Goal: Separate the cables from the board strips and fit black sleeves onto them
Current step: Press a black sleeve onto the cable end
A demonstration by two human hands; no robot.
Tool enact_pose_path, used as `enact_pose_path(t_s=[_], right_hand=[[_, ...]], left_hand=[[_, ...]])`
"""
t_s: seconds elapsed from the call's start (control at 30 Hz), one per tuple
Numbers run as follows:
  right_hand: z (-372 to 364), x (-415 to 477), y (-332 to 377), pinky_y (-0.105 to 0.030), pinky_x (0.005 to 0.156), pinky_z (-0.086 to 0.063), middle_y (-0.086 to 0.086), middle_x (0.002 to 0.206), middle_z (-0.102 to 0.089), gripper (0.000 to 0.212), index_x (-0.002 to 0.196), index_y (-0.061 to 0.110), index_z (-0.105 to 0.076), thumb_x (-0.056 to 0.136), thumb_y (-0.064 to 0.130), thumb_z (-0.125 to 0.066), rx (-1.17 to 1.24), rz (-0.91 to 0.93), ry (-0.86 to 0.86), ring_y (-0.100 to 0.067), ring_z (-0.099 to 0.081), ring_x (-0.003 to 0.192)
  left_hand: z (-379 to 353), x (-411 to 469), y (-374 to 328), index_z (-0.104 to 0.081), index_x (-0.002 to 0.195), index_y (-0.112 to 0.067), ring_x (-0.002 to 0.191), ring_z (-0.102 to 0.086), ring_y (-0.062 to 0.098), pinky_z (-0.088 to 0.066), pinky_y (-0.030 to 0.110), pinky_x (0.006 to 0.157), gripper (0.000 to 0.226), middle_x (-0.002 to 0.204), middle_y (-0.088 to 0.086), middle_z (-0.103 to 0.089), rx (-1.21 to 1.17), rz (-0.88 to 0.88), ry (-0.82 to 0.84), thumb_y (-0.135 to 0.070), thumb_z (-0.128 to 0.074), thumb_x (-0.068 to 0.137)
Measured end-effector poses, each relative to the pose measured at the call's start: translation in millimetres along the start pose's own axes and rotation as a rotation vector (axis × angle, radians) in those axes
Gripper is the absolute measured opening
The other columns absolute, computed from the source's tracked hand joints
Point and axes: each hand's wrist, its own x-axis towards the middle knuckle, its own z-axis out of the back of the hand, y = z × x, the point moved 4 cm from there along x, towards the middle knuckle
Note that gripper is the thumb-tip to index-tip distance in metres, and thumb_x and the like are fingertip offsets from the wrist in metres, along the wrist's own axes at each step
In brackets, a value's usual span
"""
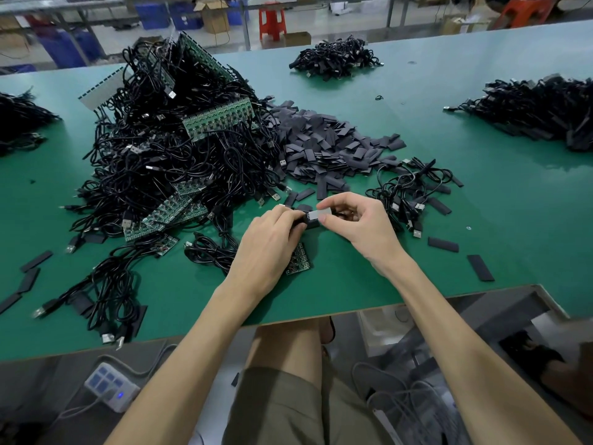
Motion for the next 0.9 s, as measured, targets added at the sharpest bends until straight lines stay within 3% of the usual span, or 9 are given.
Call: enact_pose_path(t_s=[0.23, 0.4, 0.7, 0.9], right_hand=[[0.5, -0.3, -1.0, -0.021, 0.064, -0.042, 0.013, 0.069, -0.062, 0.009, 0.092, 0.018, -0.078, 0.088, 0.011, -0.079, -0.010, 0.005, 0.010, -0.010, -0.049, 0.067], [-0.5, -0.9, -0.8, -0.030, 0.069, -0.045, 0.004, 0.075, -0.067, 0.010, 0.091, 0.020, -0.078, 0.087, 0.011, -0.080, -0.022, 0.006, 0.012, -0.016, -0.052, 0.071], [0.7, -0.5, -2.5, -0.026, 0.065, -0.042, 0.002, 0.074, -0.067, 0.009, 0.092, 0.022, -0.079, 0.087, 0.014, -0.081, -0.016, -0.003, 0.022, -0.012, -0.051, 0.068], [0.6, -0.9, -2.3, -0.026, 0.065, -0.043, 0.009, 0.072, -0.066, 0.011, 0.091, 0.022, -0.079, 0.087, 0.012, -0.081, -0.030, 0.001, 0.024, -0.011, -0.051, 0.068]], left_hand=[[-3.3, -1.2, 1.6, -0.064, 0.126, -0.004, 0.108, -0.060, 0.028, -0.049, 0.038, 0.090, 0.026, 0.119, 0.008, -0.062, -0.054, -0.046, -0.027, -0.017, -0.053, 0.106], [-6.5, -1.6, 3.5, -0.065, 0.124, -0.003, 0.106, -0.058, 0.032, -0.052, 0.046, 0.089, 0.024, 0.115, 0.010, -0.064, 0.016, -0.088, -0.080, -0.013, -0.056, 0.104], [-8.5, -2.0, 4.7, -0.064, 0.121, -0.005, 0.104, -0.059, 0.030, -0.054, 0.042, 0.084, 0.022, 0.113, 0.008, -0.062, -0.002, -0.107, -0.105, -0.015, -0.054, 0.105], [-8.6, -3.0, 5.5, -0.063, 0.123, -0.005, 0.104, -0.059, 0.030, -0.053, 0.042, 0.084, 0.023, 0.114, 0.008, -0.060, -0.004, -0.104, -0.096, -0.015, -0.055, 0.104]])
